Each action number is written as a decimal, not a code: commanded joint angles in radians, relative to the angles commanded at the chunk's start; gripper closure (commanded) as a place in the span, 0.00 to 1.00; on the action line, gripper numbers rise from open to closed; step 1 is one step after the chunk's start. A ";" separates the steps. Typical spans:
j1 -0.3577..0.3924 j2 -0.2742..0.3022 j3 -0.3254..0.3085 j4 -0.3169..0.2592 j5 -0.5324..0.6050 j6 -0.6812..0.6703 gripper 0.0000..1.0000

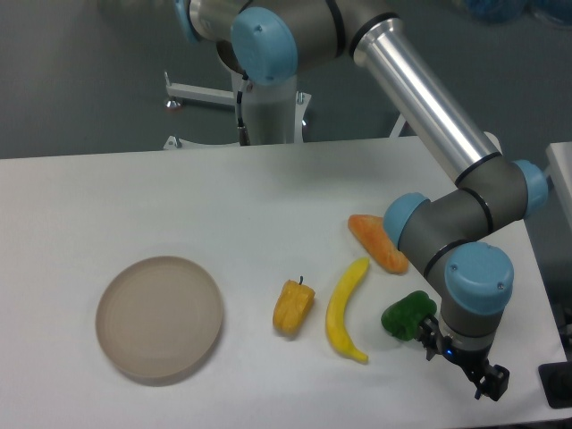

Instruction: Pick up the yellow pepper from the table

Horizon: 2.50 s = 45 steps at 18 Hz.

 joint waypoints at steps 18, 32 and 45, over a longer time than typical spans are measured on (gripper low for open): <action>0.003 0.280 -0.376 -0.032 -0.031 -0.136 0.00; -0.090 0.462 -0.679 -0.037 -0.187 -0.468 0.00; -0.164 0.457 -0.815 0.153 -0.173 -0.483 0.00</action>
